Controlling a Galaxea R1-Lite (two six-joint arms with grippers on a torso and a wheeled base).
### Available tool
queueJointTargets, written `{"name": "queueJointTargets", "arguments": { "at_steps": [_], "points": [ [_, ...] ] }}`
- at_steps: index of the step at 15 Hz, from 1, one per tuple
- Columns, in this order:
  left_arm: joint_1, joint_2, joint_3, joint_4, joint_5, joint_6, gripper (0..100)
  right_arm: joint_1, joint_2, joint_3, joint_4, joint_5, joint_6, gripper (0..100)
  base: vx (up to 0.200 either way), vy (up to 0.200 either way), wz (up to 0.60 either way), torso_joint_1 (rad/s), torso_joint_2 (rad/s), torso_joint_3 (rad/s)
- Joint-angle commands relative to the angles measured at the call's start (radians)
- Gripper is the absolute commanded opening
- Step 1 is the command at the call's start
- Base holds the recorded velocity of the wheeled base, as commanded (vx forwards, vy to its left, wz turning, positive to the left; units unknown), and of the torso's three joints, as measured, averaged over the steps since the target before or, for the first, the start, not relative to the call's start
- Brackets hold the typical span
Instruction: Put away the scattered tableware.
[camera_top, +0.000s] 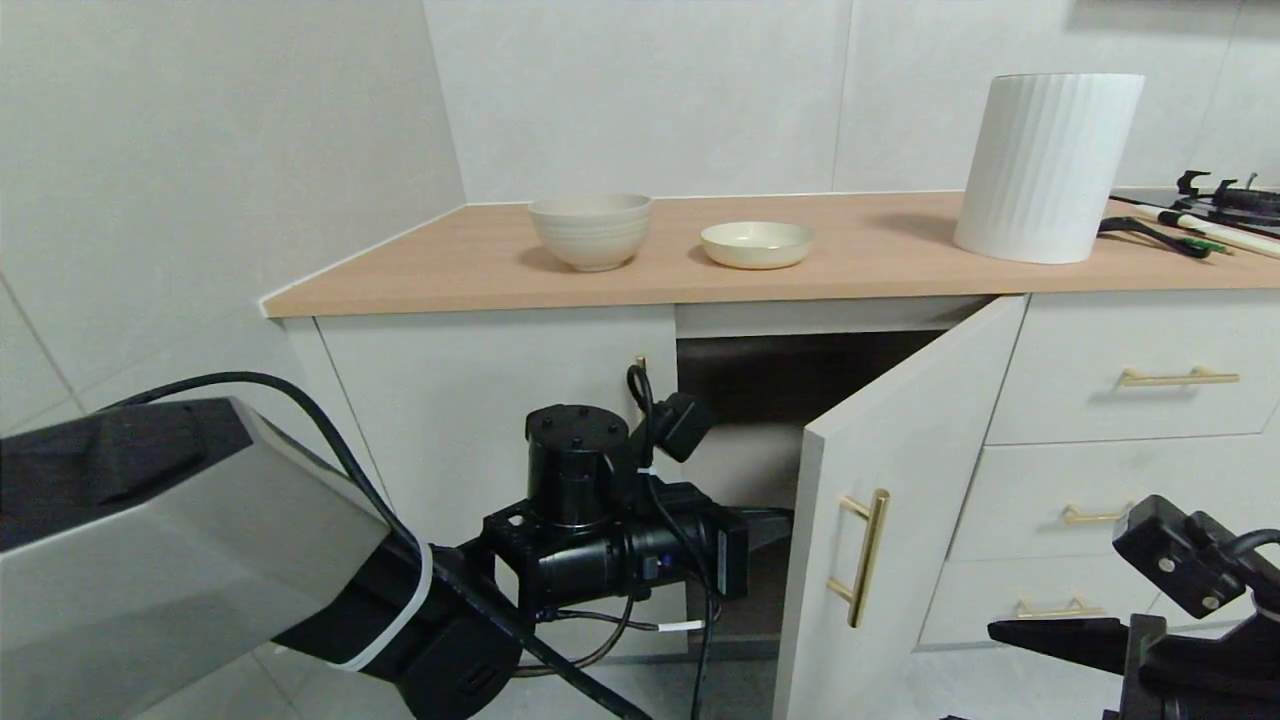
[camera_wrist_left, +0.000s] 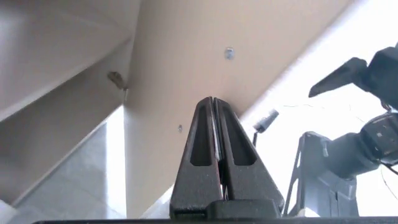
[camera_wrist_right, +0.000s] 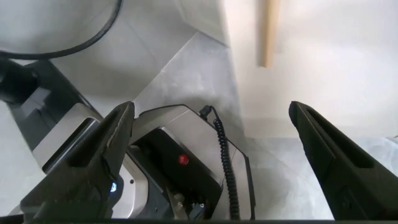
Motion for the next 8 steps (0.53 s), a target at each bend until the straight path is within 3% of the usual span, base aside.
{"name": "queueJointTargets", "arguments": {
  "at_steps": [1,8],
  "points": [
    [0.002,0.027,-0.033,0.021,0.002,-0.002,0,0.0,0.004,0.0,-0.001,0.0,0.0,100,0.0,0.0,0.0,0.0,0.0,0.0],
    [0.0,0.073,-0.178,0.157,0.003,0.0,0,0.0,0.006,0.001,-0.002,0.001,0.0,100,0.0,0.0,0.0,0.0,0.0,0.0]
  ]
}}
